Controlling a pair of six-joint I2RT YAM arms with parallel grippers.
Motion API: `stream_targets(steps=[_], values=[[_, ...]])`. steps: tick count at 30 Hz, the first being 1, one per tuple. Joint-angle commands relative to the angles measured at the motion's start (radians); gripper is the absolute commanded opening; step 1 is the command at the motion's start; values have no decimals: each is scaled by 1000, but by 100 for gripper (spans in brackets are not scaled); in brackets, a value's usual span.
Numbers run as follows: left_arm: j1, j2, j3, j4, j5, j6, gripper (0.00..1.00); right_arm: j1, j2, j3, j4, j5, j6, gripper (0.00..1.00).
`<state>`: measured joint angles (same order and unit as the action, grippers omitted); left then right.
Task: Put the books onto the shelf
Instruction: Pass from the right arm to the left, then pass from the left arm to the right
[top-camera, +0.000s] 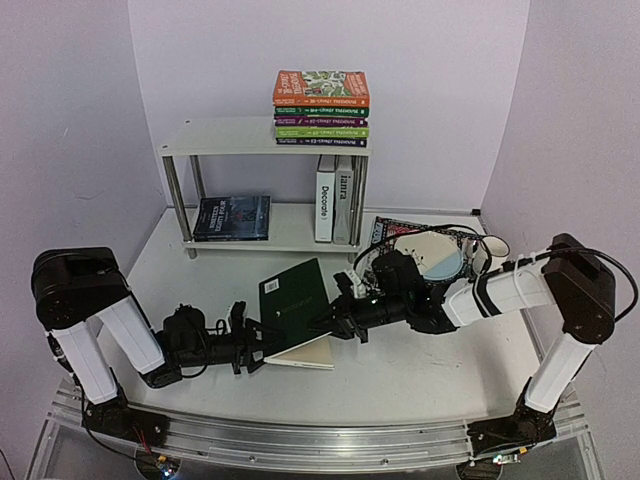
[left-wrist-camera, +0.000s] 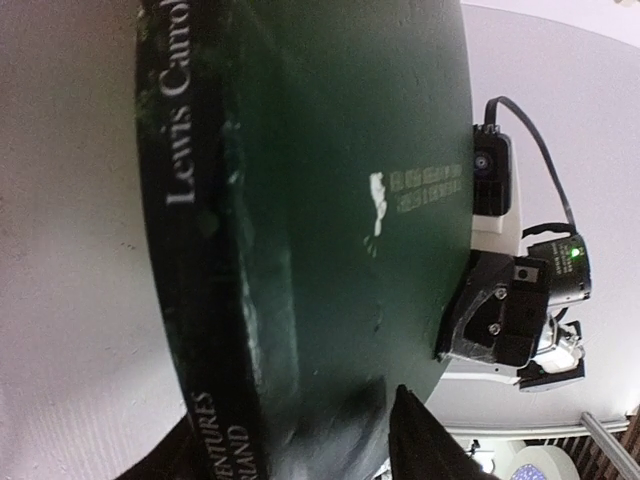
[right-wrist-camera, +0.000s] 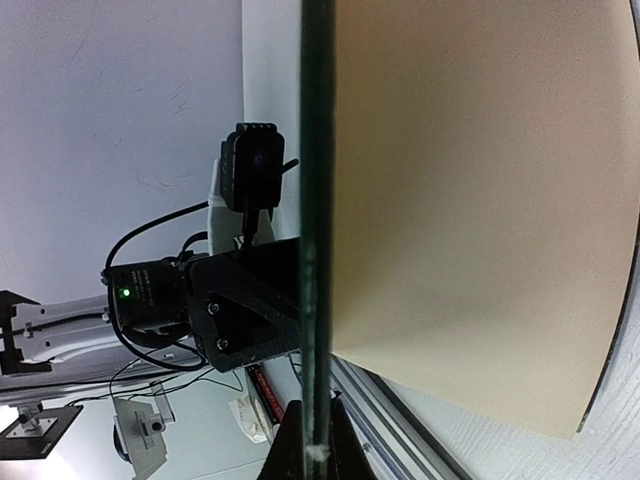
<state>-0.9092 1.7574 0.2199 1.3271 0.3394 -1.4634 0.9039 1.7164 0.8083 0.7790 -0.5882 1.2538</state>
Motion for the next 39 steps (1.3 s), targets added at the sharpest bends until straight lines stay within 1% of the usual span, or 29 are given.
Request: stream_targets(steps=[1,2,5,6,7,9,11,12,13,16,20,23,25,26,27,28,30,32,33,36,39], values=[[17,-50,2,410,23,14,46,2,2,-5,144,-57,5,0],[17,-51,7,410,27,12,40,1,6,-6,146,-60,4,1],[24,-62,16,409,34,12,23,3,16,-9,146,-63,-5,11],[27,-70,15,409,36,13,22,2,18,-12,146,-63,-9,14],[32,-77,13,409,37,20,20,3,19,-15,146,-61,-15,19],[41,-100,6,407,43,32,17,1,21,-23,145,-58,-29,32],[55,-122,-2,402,48,42,15,-1,20,-33,144,-58,-38,51],[60,-136,-6,395,52,49,14,-4,18,-41,142,-59,-42,57],[65,-154,-12,386,56,59,13,-8,14,-53,141,-59,-46,61],[81,-205,-28,349,67,85,12,-36,-12,-91,137,-62,-51,67],[98,-268,-34,273,79,120,10,-82,-64,-120,98,-70,-83,69],[102,-315,-24,213,87,151,8,-106,-108,-113,-4,-63,-145,72],[104,-348,-8,141,102,182,3,-113,-134,-92,-111,-41,-227,74],[104,-370,5,97,112,203,0,-113,-148,-75,-193,-24,-273,75],[104,-391,26,41,124,237,0,-114,-164,-51,-260,1,-315,75],[104,-414,50,-65,131,275,0,-114,-176,-33,-315,18,-371,74],[99,-485,127,-342,131,401,0,-113,-204,1,-429,57,-454,74],[67,-573,244,-716,41,595,0,-114,-235,38,-517,105,-536,74],[44,-599,310,-889,-32,698,0,-114,-251,51,-549,131,-575,74],[30,-677,452,-1181,-181,873,0,-113,-287,95,-643,190,-663,74],[23,-739,555,-1414,-300,990,0,-114,-337,125,-703,230,-755,73]])
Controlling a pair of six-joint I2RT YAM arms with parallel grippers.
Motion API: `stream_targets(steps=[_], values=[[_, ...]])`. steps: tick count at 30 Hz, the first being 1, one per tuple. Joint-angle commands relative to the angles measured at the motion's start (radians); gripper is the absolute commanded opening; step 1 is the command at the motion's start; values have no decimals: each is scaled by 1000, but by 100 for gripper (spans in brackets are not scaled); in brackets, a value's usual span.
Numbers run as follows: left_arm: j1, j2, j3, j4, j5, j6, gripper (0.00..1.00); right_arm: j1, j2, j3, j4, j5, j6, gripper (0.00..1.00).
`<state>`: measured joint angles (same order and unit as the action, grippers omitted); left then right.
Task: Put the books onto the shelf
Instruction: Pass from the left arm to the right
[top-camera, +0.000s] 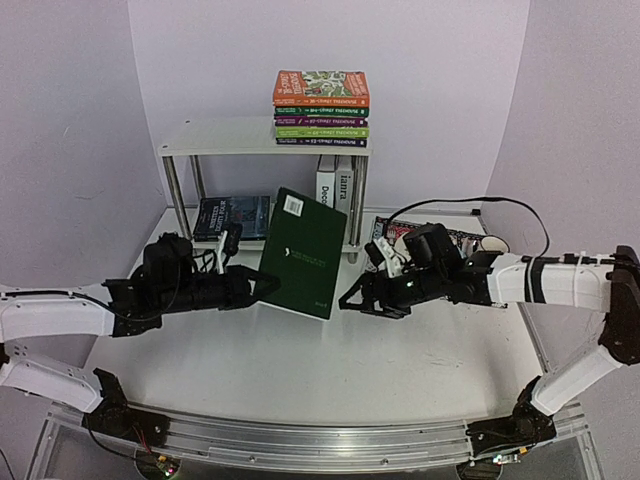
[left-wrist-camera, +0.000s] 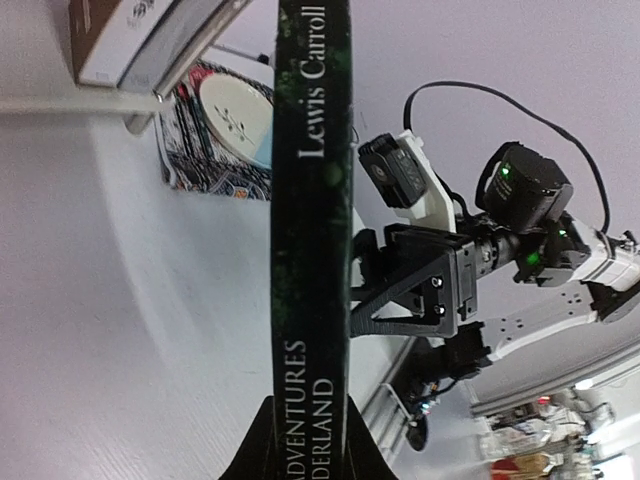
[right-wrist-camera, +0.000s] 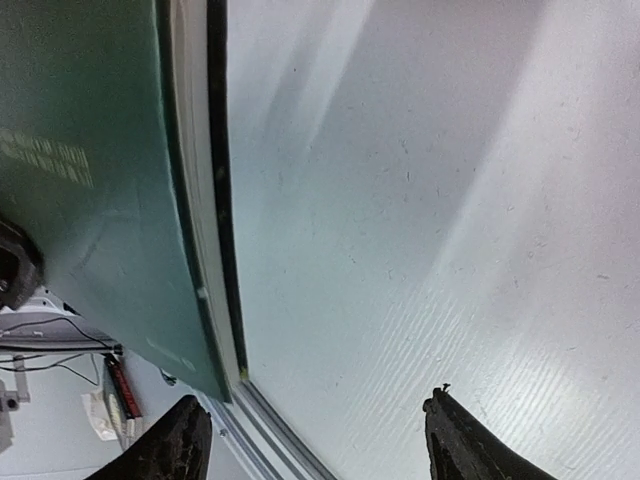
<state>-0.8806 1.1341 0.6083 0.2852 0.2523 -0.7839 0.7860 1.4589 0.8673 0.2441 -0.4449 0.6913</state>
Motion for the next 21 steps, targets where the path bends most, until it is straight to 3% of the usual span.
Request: stream_targets(steps=[1,6,12,16,21], values=[[-6,-127,197,-418,-230,349,0,4,-100,75,-181,95,-224,73],[-23,-107,320,-591,-243,512,0,4,-203,124,-232,99,-417,72],[-140,-35,413,-691,-333,750,0,4,-309,174,-239,40,-625,75],[-220,10,472,-754,-473,875,0,5,-365,178,-244,-20,-788,87],[-315,38,491,-786,-513,1050,0,4,-449,97,-243,-109,-1031,91]])
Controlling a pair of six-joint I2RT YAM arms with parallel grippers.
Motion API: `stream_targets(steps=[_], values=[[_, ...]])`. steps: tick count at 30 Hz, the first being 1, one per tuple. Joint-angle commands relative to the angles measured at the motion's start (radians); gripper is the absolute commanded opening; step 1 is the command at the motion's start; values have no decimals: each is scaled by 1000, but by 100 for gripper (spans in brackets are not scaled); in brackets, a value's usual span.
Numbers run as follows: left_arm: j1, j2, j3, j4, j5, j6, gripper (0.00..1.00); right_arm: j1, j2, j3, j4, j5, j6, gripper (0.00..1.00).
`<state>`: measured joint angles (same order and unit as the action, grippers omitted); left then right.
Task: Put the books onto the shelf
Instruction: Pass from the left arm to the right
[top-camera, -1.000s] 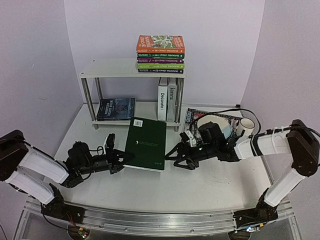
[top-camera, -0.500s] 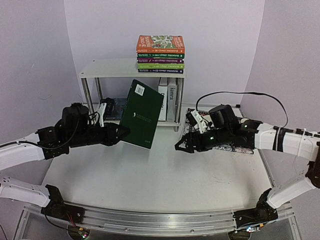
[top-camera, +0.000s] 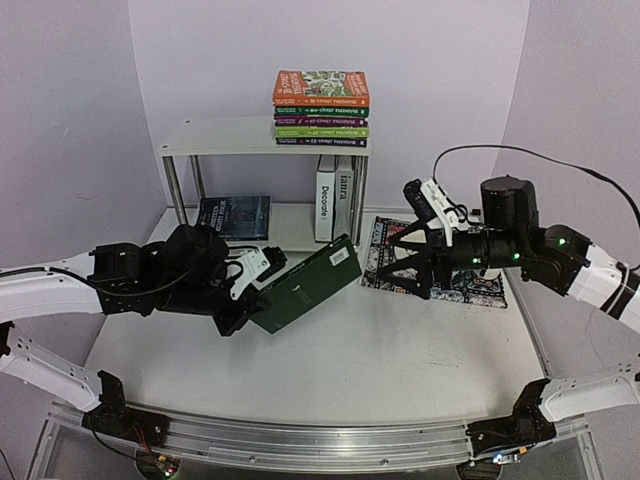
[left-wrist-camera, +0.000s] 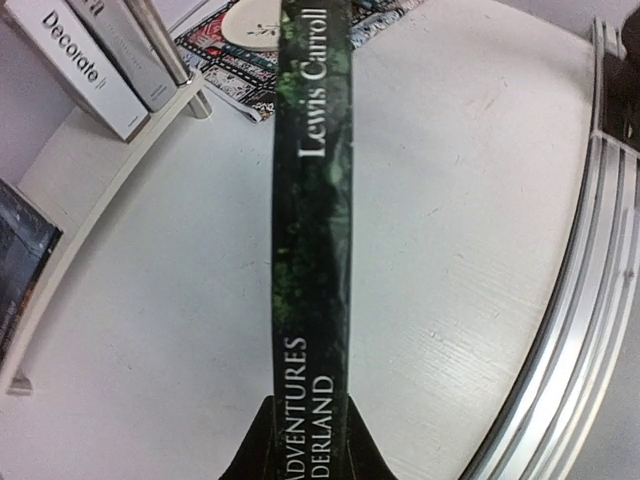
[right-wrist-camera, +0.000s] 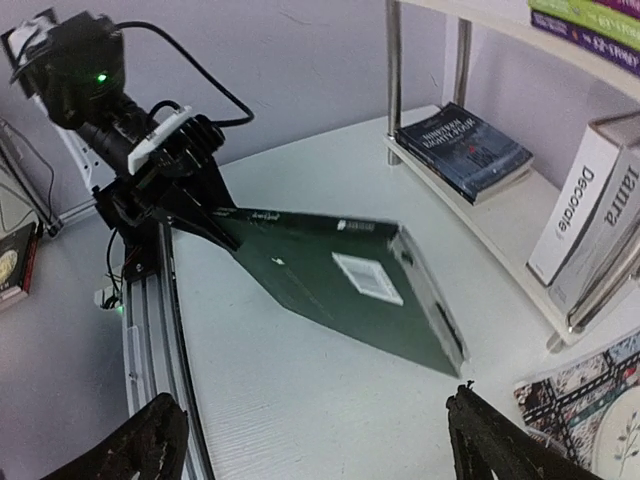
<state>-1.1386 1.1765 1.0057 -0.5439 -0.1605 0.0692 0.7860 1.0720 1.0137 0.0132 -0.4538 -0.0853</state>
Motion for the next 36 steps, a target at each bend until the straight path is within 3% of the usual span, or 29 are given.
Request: stream_targets(steps=[1,8,17,28,33,36], values=[[-77,3,98,38,-108,218,0,4,-72,-64,-6,-105,-280,92],[-165,82,145,-5,-175,297,0,4,-42,-63,24,-165,-377,89],[-196,78,172,-5,-156,291,0,4,-24,-84,-39,-343,-515,74],[-218,41,171,-4,-108,300,0,5,-4,-137,-65,-331,-612,63],[-221,40,180,-4,-82,304,0,5,12,-134,-66,-318,-617,49],[-225,40,183,-4,-81,305,0,4,17,-130,-67,-320,-623,30]])
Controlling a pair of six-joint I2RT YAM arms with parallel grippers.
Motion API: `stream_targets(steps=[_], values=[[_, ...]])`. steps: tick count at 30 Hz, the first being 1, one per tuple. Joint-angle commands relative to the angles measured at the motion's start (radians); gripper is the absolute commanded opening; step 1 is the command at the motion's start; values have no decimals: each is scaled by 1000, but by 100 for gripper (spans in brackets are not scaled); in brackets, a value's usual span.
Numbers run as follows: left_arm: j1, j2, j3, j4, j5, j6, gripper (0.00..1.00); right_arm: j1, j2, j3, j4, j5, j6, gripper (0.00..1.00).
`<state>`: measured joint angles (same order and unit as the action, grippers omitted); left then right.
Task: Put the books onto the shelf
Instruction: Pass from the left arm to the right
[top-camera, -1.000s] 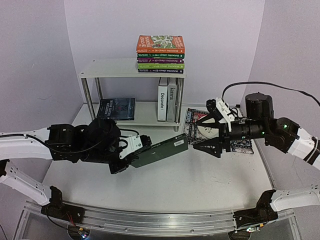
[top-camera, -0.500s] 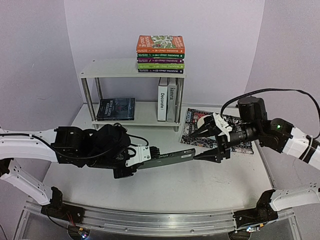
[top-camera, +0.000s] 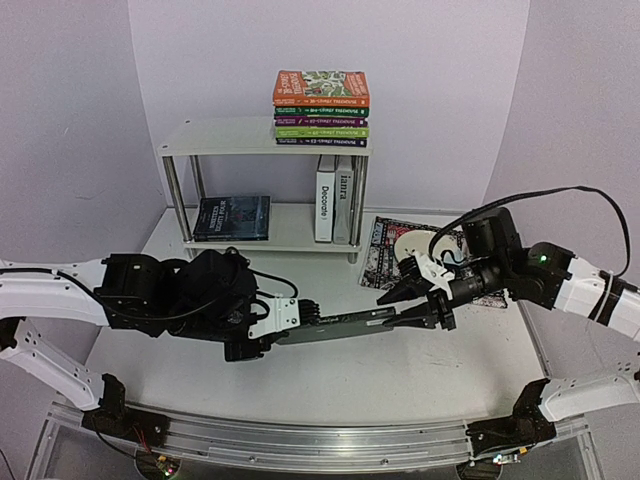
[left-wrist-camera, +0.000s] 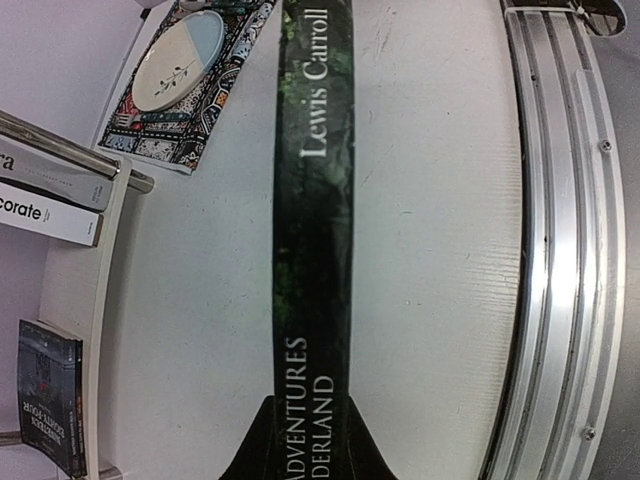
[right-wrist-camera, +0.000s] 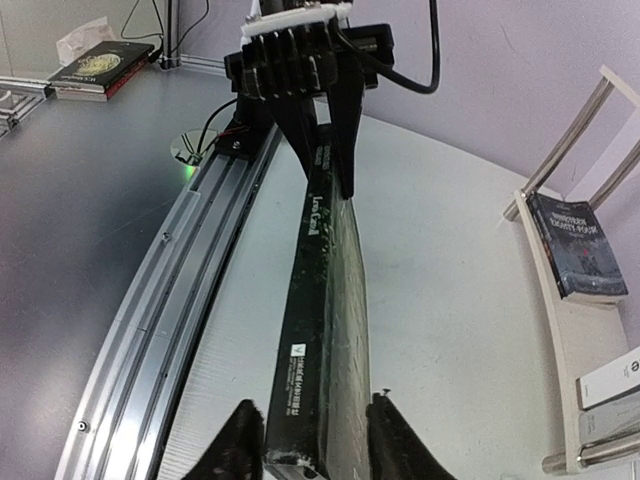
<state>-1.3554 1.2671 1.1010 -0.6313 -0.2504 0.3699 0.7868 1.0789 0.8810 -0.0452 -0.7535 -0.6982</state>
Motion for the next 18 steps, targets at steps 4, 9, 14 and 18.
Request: stream_targets(steps=[4,9,14,18], values=[[-10,-59,90,84,2,3,2,3,16,5,-8,-4,-12,0],[-11,-7,125,96,11,-30,29,4,27,17,-3,20,19,0],[-13,125,206,93,-72,-52,37,3,39,33,36,54,85,0],[-14,152,276,97,-78,-73,43,3,28,48,36,124,97,0]])
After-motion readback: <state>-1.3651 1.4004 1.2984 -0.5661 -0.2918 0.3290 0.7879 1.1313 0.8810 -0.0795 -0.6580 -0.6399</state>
